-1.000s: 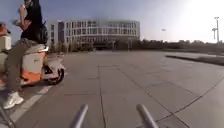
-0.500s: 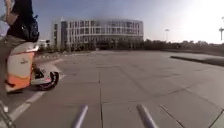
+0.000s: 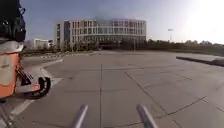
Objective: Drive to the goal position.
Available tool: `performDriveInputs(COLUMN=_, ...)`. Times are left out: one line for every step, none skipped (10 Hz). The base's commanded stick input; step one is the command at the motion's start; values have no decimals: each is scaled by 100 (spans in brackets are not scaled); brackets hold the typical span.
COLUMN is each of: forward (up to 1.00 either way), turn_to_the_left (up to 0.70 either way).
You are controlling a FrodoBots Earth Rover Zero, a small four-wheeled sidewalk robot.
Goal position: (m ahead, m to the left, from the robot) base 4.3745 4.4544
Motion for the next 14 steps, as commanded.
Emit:
performDriveInputs(forward=70, turn_to_the_left=14)
performDriveInputs(forward=70, turn_to_the_left=14)
performDriveInputs(forward=70, turn_to_the_left=14)
performDriveInputs(forward=70, turn_to_the_left=14)
performDriveInputs(forward=70, turn_to_the_left=14)
performDriveInputs(forward=70, turn_to_the_left=14)
performDriveInputs(forward=70, turn_to_the_left=14)
performDriveInputs(forward=70, turn_to_the_left=14)
performDriveInputs(forward=70, turn_to_the_left=9)
performDriveInputs(forward=70, turn_to_the_left=0)
performDriveInputs(forward=70, turn_to_the_left=0)
performDriveInputs(forward=70, turn_to_the_left=0)
performDriveInputs(forward=70, turn_to_the_left=0)
performDriveInputs(forward=70, turn_to_the_left=0)
